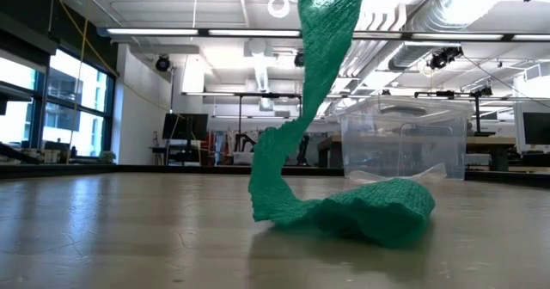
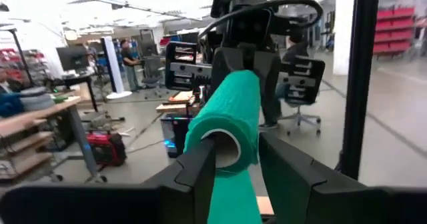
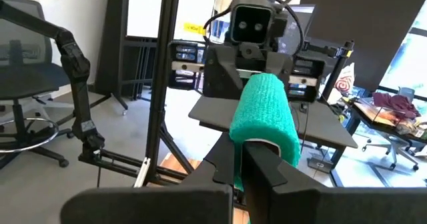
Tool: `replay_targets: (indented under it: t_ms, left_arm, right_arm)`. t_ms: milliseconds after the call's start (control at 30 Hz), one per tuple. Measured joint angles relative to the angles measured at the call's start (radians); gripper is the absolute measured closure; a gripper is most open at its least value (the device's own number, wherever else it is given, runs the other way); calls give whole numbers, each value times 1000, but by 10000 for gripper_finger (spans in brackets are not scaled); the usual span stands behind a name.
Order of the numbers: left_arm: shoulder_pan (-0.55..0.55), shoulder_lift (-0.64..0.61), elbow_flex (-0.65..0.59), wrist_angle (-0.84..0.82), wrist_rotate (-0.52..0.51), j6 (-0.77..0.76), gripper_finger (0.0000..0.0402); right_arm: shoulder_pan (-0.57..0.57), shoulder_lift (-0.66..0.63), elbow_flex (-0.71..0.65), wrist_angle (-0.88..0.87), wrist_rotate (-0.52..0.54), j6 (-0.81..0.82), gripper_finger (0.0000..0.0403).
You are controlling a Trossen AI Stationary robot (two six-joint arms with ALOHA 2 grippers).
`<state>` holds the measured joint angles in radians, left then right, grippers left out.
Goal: Roll bandage
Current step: Roll the green bandage
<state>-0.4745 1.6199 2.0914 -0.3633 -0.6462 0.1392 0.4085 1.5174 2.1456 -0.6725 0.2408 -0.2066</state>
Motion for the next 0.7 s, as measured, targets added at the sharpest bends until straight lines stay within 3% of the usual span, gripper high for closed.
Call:
replay_targets:
  t_ms: [200, 433, 600, 700]
  left_arm:
    - [36, -2, 0, 0, 110, -63, 343]
    - [32, -2, 0, -36, 120, -11, 394]
    - [32, -3, 1, -74, 73, 51, 395]
    - [22, -7, 0, -100, 39, 102, 396]
  right_arm:
    - [-2, 9, 1, 2, -1, 1, 403]
    - [-2, 11, 1, -11, 0, 52, 393]
    - [-4, 12, 1, -21, 104, 203, 350]
    - [-4, 11, 0, -29, 107, 250, 305]
